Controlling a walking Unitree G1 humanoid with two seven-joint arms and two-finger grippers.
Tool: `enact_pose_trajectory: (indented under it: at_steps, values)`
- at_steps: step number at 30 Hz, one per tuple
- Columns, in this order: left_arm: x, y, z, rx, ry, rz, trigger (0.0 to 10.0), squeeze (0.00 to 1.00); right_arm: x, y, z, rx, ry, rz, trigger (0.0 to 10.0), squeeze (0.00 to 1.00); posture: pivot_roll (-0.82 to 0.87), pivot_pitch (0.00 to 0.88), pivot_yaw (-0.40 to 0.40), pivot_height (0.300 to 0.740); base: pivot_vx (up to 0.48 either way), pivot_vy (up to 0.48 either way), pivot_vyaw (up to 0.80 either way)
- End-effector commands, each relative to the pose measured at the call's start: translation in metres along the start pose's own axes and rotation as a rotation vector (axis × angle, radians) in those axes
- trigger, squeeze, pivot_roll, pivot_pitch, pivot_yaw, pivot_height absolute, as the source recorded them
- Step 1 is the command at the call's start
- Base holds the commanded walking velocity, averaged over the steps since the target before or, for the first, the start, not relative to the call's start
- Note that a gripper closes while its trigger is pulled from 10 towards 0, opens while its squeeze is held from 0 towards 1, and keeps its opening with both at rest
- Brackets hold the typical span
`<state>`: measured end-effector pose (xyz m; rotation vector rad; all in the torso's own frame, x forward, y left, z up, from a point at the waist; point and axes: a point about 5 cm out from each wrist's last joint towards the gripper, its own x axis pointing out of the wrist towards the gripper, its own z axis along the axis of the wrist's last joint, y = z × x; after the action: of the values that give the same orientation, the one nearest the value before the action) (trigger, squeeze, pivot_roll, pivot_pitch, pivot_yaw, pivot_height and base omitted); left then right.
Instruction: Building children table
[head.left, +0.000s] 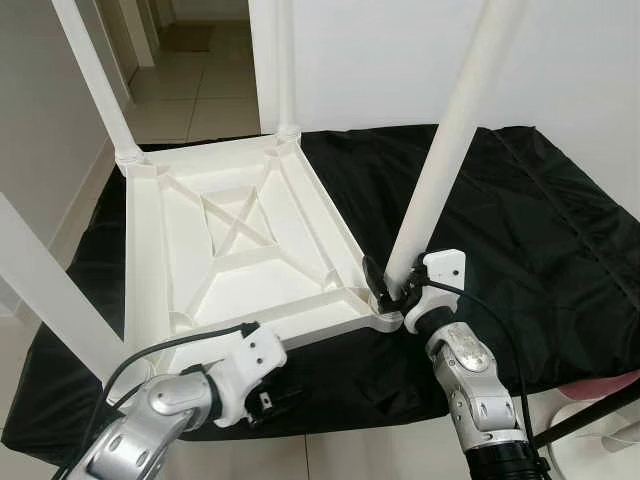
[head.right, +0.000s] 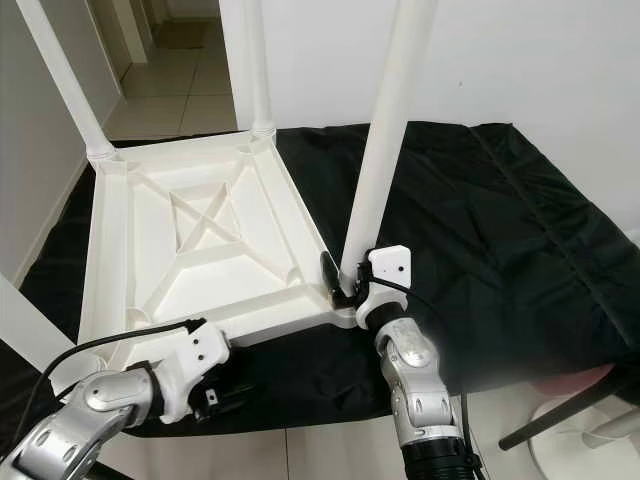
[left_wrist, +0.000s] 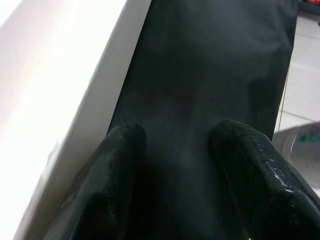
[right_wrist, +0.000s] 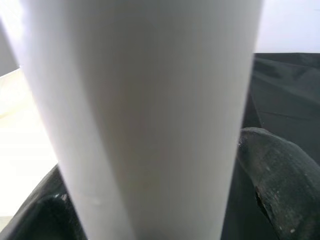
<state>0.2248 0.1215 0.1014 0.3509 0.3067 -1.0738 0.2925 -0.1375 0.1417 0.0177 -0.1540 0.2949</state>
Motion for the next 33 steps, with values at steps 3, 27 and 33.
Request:
enact_pose_trajectory:
  at_steps: [3,27,33]
  values:
    - [-0.014,0.009,-0.008,-0.022,0.029,0.018,10.0,0.00,0.000,0.002,0.001,0.002,0.004,0.020,10.0,0.00,-0.04,0.032,0.028,0.740,0.000,0.000,0.00]
    - [-0.046,0.021,-0.021,-0.047,0.093,0.106,10.0,0.00,-0.008,-0.004,0.004,-0.008,0.022,0.076,10.0,0.00,-0.03,0.055,0.023,0.740,0.000,0.000,0.00]
    - [-0.046,0.023,-0.022,-0.052,0.095,0.119,10.0,0.00,-0.017,0.001,0.004,-0.003,0.019,0.090,0.0,0.00,-0.04,0.065,0.024,0.740,0.000,0.000,0.00]
